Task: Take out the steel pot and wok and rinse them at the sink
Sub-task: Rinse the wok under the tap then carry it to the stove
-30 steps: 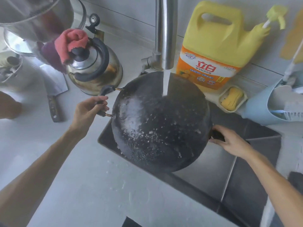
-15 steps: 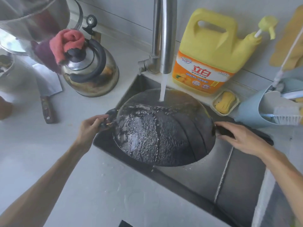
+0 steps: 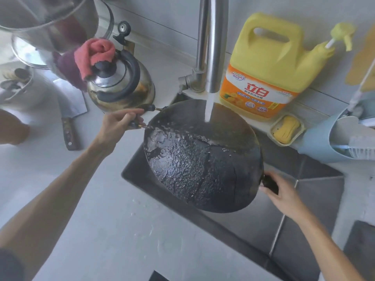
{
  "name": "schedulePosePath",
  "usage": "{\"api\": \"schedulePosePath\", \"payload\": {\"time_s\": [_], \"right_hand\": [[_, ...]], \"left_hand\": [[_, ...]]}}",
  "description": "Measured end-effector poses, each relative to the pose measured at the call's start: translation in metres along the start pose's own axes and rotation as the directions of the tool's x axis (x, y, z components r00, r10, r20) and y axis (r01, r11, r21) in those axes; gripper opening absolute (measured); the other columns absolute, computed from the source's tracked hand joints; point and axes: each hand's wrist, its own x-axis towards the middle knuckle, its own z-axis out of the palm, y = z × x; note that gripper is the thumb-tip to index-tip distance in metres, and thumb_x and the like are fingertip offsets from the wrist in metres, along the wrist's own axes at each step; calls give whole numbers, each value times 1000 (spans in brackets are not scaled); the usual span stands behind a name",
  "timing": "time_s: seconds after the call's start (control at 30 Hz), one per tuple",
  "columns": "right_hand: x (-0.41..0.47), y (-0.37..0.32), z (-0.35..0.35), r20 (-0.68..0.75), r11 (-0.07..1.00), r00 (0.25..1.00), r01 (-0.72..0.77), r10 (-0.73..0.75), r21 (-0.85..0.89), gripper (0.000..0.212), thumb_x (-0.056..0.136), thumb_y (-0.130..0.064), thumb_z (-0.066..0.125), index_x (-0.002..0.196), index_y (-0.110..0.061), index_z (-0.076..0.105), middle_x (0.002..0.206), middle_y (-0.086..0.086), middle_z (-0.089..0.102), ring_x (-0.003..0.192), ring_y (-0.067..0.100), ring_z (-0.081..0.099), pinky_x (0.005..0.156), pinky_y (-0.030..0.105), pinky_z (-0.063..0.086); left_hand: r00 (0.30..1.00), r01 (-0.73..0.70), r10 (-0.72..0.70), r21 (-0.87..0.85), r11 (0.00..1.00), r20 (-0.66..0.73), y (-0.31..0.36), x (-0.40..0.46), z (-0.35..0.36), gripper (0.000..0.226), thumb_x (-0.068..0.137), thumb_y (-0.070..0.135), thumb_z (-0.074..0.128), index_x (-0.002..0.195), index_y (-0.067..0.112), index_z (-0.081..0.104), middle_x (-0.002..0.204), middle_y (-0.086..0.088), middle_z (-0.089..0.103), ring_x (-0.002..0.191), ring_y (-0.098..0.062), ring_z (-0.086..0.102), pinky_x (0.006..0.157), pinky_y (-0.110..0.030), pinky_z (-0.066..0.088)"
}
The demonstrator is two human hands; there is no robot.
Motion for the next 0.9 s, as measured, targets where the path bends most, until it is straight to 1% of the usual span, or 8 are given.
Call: {"api": "schedulePosePath", "payload": {"time_s": [0.1,0.23,0.37,0.47,0.57,0.67,0.77,0.9], "right_hand": [[-4,-6,2,-50,1000,999,-4,6,30,40,86,-24,65,100,-56,46,100,-41,55,103,-9,53,89,24,39],[-8,-6,-11,-97,1000,995,27,-27,2,48,85,-27,66,103,-67,46,103,-47,55,100,-25,49,85,5,38],[-10,-20,-43,-92,995,992,85,-90,-51,33,76,-76,42,109,-71,41,107,-33,53,98,-14,52,84,-4,33],[-7,-27,-64,-57,971,989,125,-139,-202,41,82,-61,46,118,-43,55,105,-30,54,100,9,55,86,2,31],[-1,-29,-80,-17,934,984,163,-178,-317,61,84,-57,48,121,-10,59,106,-5,59,100,16,55,84,12,35],[7,-37,-91,17,901,990,137,-142,-413,48,81,-27,69,122,-4,61,111,8,64,103,25,59,88,14,33],[15,-41,-89,26,897,988,148,-151,-417,45,78,-8,72,121,-1,61,114,12,66,103,26,60,81,8,32],[18,-37,-74,19,947,988,155,-156,-282,48,79,-5,70,126,-3,58,114,5,63,105,13,57,86,-2,30]], "left_hand": [[999,-13,13,9,1000,45,0,7,5,26,96,3,43,110,8,63,77,6,72,68,-4,68,71,-17,55],[996,6,-4,-33,999,86,-13,6,8,31,96,1,42,103,19,67,78,9,74,71,-5,68,66,-15,51],[991,23,-15,-61,998,133,-30,-7,7,32,95,1,46,103,23,68,82,8,75,74,-7,68,68,-18,52],[985,76,-63,-72,995,163,-47,-18,5,36,94,3,49,98,29,74,86,3,75,81,-13,67,80,-26,54],[979,127,-111,-84,988,172,-58,-29,8,42,93,2,50,96,36,75,86,4,75,81,-11,66,84,-24,52],[980,140,-125,-89,986,155,-62,-35,7,44,93,1,50,95,38,74,84,6,74,77,-7,66,80,-18,53],[987,123,-115,-67,990,114,-58,-35,-2,38,93,1,50,98,31,73,81,7,74,73,-7,65,77,-19,54],[994,98,-95,-76,992,45,-44,-30,-12,32,94,-3,45,102,19,67,75,9,73,66,-3,64,68,-14,51]]}}
